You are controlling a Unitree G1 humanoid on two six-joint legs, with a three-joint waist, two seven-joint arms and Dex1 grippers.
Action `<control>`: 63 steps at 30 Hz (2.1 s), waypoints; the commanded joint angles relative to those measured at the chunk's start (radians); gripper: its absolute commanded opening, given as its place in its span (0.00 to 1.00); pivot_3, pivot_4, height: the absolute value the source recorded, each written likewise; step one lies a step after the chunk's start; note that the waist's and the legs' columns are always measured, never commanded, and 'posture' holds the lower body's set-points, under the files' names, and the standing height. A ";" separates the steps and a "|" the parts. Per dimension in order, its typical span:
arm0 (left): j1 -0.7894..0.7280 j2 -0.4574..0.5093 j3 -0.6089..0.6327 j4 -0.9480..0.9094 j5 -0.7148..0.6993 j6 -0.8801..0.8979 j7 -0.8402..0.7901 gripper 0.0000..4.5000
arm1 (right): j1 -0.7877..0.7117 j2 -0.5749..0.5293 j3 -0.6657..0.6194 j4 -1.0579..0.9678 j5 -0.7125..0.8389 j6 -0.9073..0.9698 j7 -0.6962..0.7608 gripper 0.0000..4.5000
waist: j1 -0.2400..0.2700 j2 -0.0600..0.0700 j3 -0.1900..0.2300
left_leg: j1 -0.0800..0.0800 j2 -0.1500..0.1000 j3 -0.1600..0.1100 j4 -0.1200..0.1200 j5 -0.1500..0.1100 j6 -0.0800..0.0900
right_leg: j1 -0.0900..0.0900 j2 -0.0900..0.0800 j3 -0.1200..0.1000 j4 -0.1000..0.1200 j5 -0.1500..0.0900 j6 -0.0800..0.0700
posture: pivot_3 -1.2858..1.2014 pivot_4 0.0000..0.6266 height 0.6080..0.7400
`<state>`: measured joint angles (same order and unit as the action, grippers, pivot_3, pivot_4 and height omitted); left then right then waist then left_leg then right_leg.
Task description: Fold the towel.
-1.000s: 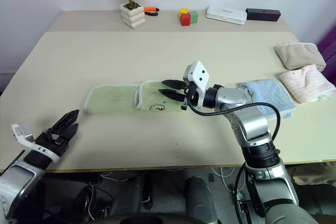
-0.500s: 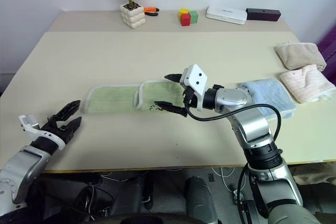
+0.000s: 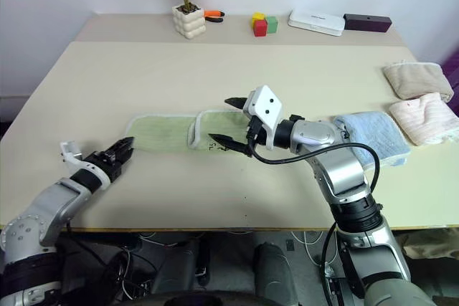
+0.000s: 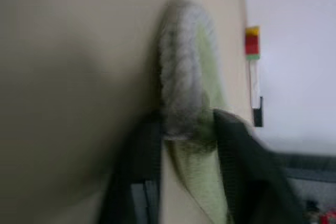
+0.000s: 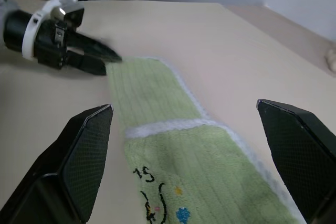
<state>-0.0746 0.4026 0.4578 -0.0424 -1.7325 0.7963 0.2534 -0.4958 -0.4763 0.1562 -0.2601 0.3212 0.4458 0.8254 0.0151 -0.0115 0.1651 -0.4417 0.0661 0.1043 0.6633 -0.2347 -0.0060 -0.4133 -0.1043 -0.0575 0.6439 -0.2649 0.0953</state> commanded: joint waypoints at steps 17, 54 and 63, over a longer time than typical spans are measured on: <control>-0.242 0.059 -0.190 -0.096 0.437 -0.061 -0.602 0.01 | 0.123 -0.227 -0.153 -0.021 0.042 -0.039 0.119 1.00 | -0.009 0.000 0.002 | -0.001 0.001 0.001 -0.003 -0.001 0.001 | 0.003 0.001 -0.004 -0.013 0.002 -0.002 | 0.52 0.24 0.96; -0.554 -0.248 -0.632 0.386 1.150 -0.173 -1.220 0.98 | 0.224 -0.319 -0.297 -0.058 -0.016 -0.009 -0.031 1.00 | -0.002 -0.002 0.003 | -0.003 0.001 -0.002 -0.001 -0.001 0.002 | 0.004 0.002 -0.004 -0.013 0.003 0.000 | 0.52 0.24 0.96; -0.466 -0.187 -0.585 0.139 1.081 -0.136 -1.308 0.98 | 0.084 -0.236 -0.244 0.062 -0.030 -0.022 -0.071 1.00 | -0.004 -0.001 0.004 | -0.003 0.001 -0.001 -0.001 -0.001 0.002 | 0.003 0.002 -0.004 -0.012 0.004 0.003 | 0.52 0.24 0.96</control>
<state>-0.5449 0.2118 -0.1418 0.1556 -0.6292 0.6569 -1.0434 -0.3826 -0.7217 -0.0887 -0.1956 0.2939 0.4444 0.7623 0.0109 -0.0127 0.1687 -0.4444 0.0671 0.1029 0.6619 -0.2355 -0.0039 -0.4099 -0.1021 -0.0619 0.6315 -0.2609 0.0980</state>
